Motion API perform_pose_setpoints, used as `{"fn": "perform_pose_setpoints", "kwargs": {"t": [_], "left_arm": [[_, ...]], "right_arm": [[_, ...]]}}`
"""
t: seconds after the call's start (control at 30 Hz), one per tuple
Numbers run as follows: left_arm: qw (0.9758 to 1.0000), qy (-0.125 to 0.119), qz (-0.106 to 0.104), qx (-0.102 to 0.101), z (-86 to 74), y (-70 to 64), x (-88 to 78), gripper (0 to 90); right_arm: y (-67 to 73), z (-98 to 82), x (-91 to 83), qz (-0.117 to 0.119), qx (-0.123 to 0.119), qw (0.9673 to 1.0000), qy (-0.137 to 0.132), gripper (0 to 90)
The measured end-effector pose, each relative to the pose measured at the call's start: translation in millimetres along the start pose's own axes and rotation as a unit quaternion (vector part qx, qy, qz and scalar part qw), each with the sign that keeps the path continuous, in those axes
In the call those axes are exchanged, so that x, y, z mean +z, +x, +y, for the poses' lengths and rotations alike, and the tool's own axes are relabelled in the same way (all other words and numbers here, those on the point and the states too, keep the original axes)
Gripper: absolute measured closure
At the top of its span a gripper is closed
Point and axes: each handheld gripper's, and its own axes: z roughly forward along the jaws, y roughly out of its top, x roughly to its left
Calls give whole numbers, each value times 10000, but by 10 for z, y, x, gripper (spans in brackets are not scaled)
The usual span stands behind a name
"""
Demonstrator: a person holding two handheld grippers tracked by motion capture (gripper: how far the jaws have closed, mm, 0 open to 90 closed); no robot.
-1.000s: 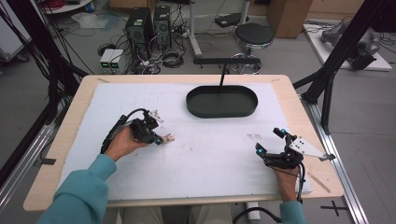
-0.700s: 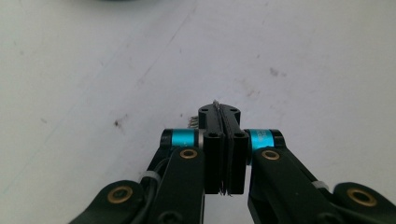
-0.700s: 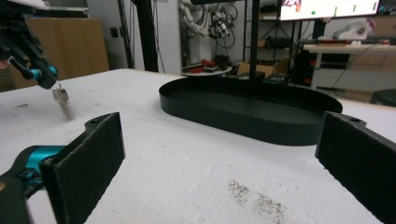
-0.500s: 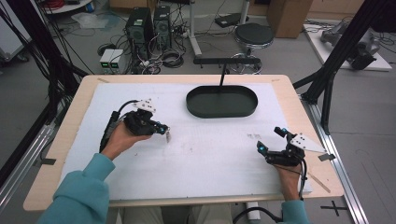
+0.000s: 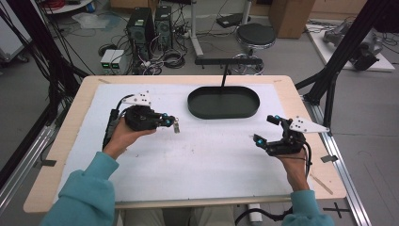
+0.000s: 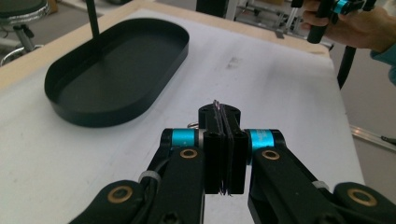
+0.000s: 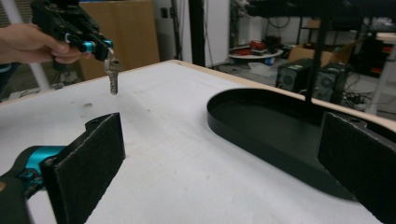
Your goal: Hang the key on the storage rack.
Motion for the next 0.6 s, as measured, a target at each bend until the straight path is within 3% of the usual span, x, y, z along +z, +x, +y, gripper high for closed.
{"fn": "perform_pose_setpoints", "kwargs": {"t": [0.13, 0.33, 0.47, 0.6], "left_arm": [[9996, -219, -73, 164, 65, -30, 11, 883], [9983, -466, -291, 205, 156, -39, 61, 883], [9971, -495, -495, 302, 219, -68, 110, 882], [9959, -532, -631, 376, 285, -103, 162, 883]], "right_arm": [[5, 206, 110, 303, -77, 9994, 148, 6], [28, 445, 300, 814, -315, 9956, 344, 6], [51, 555, 417, 1118, -296, 9925, 398, 6], [81, 654, 532, 1344, -493, 9889, 398, 6]]}}
